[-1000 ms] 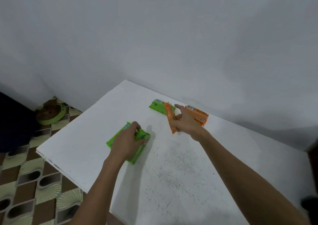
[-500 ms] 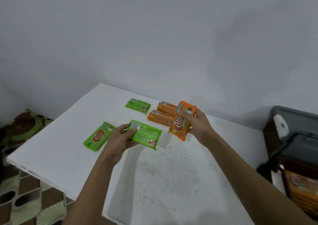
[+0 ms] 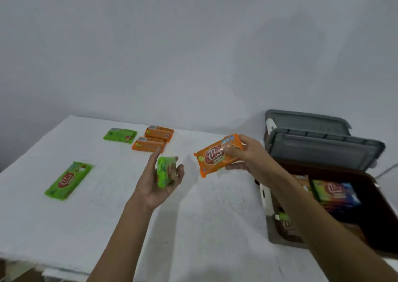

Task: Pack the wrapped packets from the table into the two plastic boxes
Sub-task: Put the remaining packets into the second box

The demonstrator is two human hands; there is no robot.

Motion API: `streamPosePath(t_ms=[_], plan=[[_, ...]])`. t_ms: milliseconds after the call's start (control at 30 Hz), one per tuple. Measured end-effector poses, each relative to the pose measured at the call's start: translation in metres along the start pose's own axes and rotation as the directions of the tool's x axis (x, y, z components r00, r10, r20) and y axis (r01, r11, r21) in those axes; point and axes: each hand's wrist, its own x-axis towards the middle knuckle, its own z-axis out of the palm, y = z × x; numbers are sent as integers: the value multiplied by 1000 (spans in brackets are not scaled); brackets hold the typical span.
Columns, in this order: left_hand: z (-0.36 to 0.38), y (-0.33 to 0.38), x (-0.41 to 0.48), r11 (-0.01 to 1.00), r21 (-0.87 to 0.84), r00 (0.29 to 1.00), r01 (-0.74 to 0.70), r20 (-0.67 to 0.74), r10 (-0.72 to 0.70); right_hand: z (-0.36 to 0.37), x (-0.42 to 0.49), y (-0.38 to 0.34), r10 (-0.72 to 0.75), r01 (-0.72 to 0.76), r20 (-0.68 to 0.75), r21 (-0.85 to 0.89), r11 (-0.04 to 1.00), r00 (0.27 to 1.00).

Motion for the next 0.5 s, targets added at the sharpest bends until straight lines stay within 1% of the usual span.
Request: streamPosePath(t_ms=[67, 167, 233, 300, 400, 500], plan=[[13, -18, 4, 999, -25, 999, 31, 42, -30, -20, -15, 0, 1, -1, -7, 16, 1000, 1000], [26, -45, 12, 995, 4, 988, 95, 118, -95, -51, -36, 3, 5, -3, -34, 58, 998, 999], [34, -59, 16, 993, 28, 982, 113, 150, -116, -70, -49, 6, 5, -2, -47, 68, 998, 999], [46, -73, 18, 993, 56, 977, 100, 183, -109, -89, -62, 8, 1, 4, -61, 74, 997, 998], [64, -91, 19, 997, 75, 975, 31, 216, -47, -117, -78, 12, 9, -1, -85, 98, 995, 996], [82, -109, 20, 998, 61, 968, -15, 251, 0, -142, -92, 17, 21, -7, -112, 117, 993, 993]])
